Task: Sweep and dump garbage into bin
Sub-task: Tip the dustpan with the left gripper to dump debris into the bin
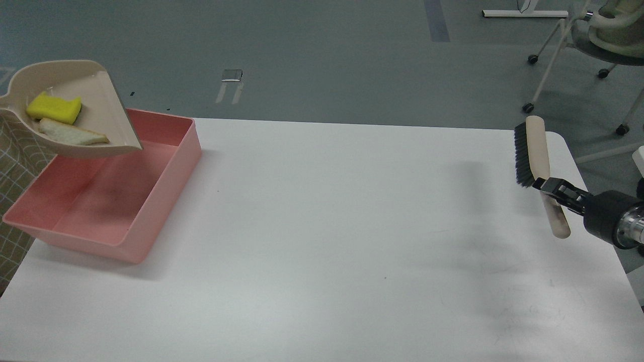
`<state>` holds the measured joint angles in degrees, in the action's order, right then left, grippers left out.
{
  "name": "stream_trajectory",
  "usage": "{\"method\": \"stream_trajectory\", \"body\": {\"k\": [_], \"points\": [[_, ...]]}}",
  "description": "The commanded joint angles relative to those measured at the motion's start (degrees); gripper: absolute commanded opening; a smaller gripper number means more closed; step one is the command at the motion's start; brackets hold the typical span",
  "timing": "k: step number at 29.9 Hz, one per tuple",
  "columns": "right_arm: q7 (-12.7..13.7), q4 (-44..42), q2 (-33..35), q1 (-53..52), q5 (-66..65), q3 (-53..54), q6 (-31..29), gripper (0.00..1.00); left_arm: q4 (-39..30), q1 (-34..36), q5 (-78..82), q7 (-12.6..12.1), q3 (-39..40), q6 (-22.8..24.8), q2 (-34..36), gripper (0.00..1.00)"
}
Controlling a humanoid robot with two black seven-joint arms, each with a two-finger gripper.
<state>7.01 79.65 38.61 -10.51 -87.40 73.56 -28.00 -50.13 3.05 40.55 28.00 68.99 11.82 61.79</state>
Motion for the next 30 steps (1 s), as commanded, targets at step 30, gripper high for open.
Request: {"method": "stream_trajectory", "body": {"k": [30], "points": [[-0.2, 0.2, -0.4, 0.5, 0.5, 1.2, 0.0, 0.2, -11.4, 7.3, 23.0, 0.0, -2.5, -1.0, 20.2, 0.1]]}}
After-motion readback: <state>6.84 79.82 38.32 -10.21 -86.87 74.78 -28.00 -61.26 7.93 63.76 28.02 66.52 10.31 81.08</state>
